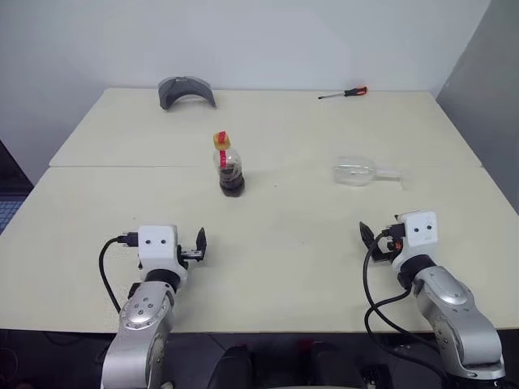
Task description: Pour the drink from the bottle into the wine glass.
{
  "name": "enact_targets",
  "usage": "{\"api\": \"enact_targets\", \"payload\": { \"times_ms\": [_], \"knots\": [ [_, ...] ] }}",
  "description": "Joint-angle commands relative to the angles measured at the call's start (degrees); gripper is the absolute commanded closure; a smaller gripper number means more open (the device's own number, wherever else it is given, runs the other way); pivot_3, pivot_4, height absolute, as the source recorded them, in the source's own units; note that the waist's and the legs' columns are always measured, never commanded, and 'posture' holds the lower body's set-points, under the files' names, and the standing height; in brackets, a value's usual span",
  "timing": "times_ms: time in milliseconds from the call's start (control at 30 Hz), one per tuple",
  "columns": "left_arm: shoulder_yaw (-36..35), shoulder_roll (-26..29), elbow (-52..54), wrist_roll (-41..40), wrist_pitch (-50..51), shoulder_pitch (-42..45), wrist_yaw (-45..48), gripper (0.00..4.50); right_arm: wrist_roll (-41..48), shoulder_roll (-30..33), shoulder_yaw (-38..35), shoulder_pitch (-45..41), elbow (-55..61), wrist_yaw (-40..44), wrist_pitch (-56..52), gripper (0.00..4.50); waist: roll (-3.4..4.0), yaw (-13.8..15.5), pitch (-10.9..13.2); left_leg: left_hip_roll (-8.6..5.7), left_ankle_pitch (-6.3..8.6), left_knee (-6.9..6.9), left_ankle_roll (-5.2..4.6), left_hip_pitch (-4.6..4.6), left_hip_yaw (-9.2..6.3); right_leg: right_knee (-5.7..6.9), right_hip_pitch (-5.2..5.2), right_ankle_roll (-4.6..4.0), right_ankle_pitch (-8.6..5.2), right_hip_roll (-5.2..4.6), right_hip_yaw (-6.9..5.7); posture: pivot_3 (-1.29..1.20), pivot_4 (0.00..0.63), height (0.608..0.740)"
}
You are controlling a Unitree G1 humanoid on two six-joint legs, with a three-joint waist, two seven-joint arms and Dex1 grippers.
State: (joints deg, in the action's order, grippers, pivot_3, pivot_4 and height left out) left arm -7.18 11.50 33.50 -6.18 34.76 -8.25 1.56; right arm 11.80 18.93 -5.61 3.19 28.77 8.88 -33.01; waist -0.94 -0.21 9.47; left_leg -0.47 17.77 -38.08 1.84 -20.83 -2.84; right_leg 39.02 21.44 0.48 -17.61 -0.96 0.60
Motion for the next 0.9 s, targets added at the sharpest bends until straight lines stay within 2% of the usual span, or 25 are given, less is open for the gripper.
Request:
{"api": "enact_targets", "payload": {
  "times_ms": [33, 900],
  "knots": [
    [-1.11, -0.32, 2.15, -0.17, -1.34, 0.43, 0.1, 0.0, -0.21, 0.22, -1.27, -1.16, 0.58, 0.6, 1.48, 0.05, 0.0, 0.0, 0.0, 0.0, 0.0, 0.0, 0.0, 0.0, 0.0, 0.0, 0.0, 0.0, 0.0, 0.0, -0.01, 0.0, 0.15, 0.74],
    [-1.26, -1.97, 2.55, 0.1, -0.85, 0.75, -0.04, 0.0, 0.07, 1.08, -2.27, -3.71, -1.95, 3.59, 2.44, 0.05, 0.0, 0.0, 0.0, 0.0, 0.06, 0.0, -0.1, 0.0, -0.01, 0.0, -0.01, 0.0, 0.0, 0.0, -0.01, 0.0, 0.15, 0.74]
  ]
}}
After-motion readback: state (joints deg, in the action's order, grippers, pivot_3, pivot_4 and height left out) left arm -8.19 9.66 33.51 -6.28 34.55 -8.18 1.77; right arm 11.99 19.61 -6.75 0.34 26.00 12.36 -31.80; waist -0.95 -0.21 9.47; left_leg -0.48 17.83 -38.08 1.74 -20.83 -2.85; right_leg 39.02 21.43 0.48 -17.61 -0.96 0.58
